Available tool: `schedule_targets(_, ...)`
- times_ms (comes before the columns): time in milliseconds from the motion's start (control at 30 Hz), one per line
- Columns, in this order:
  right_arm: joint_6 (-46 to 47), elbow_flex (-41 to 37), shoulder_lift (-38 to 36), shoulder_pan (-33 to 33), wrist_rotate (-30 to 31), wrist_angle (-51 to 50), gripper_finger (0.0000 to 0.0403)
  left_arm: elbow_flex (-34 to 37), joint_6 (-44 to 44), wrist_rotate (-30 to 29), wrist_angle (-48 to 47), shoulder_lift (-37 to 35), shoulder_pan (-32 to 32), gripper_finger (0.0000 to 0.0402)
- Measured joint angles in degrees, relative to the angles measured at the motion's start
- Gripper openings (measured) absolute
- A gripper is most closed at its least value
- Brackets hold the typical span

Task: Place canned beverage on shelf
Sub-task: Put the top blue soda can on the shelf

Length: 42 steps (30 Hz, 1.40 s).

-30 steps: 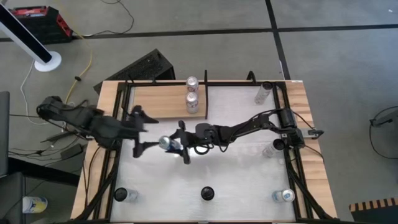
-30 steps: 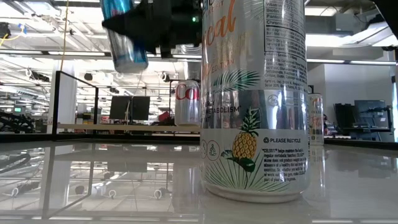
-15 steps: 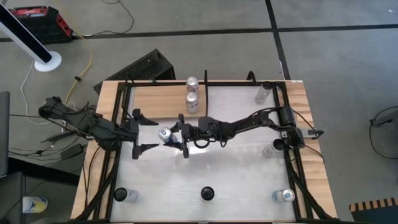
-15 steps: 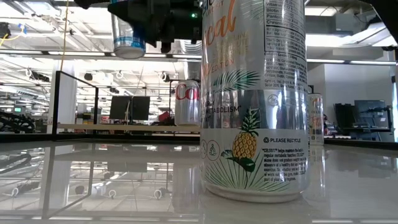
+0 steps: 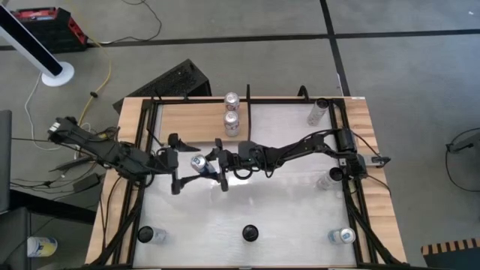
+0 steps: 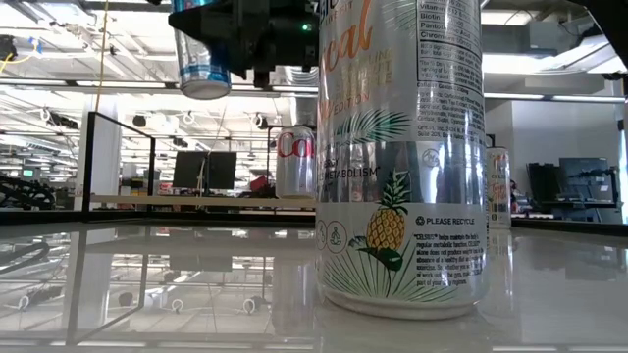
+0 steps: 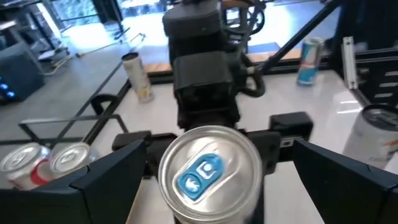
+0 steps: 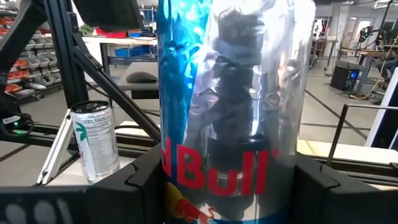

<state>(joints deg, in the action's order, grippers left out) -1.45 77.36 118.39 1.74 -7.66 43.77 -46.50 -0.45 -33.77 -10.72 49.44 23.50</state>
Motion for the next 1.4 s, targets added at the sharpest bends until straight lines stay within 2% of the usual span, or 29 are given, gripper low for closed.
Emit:
schedule_targets(200, 0.1, 0.0, 0.0, 0.0, 0.0, 0.0, 0.0249, 0.0, -6.8, -4.0, -0.3, 2.9, -2.7, 0.0387)
schedule_targets(400, 0.0, 0.0, 0.0, -0.5, 0.0, 0.0, 0.0249, 0.0, -7.8, 0.1, -0.2, 3.2, -4.0, 0.0386)
schedule_targets(500, 0.0, 0.0, 0.0, -0.9, 0.0, 0.0, 0.0249, 0.0, -8.0, 0.1, -0.4, 2.8, -3.9, 0.0374)
schedule_targets(633, 0.1, 0.0, 0.0, -1.2, 0.0, -0.1, 0.0249, 0.0, -9.3, 0.0, -0.6, 2.6, -4.0, 0.0324)
schedule_targets(800, 0.1, 0.0, 0.0, -1.0, 0.1, -0.2, 0.0249, 0.0, -10.0, 0.8, -1.4, 2.6, -3.9, 0.0219)
schedule_targets(833, 0.1, 0.0, 0.0, -1.0, 0.1, -0.2, 0.0249, 0.0, -10.0, 1.1, -1.6, 2.6, -4.0, 0.0212)
schedule_targets(1067, 0.1, 0.0, 0.0, -1.0, 0.3, -0.2, 0.0253, 0.0, -9.3, 2.7, -2.3, 2.6, -4.0, 0.0215)
schedule_targets(1200, 0.1, 0.1, -0.1, -1.1, -0.3, 0.3, 0.0365, 0.0, -8.2, 4.3, -3.3, 2.7, -4.0, 0.0215)
schedule_targets(1233, 0.5, 0.1, -0.2, -1.1, -0.2, 0.4, 0.0376, -0.2, -7.8, 4.6, -4.3, 2.7, -4.0, 0.0215)
schedule_targets(1267, 0.8, 0.2, -0.2, -1.1, -0.2, 0.4, 0.0374, -0.8, -7.8, 4.9, -5.4, 2.8, -4.2, 0.0215)
schedule_targets(1400, 0.8, 0.1, -1.1, -1.7, -0.3, -2.1, 0.0312, -3.5, -7.8, 3.2, -8.9, 2.7, -5.1, 0.0215)
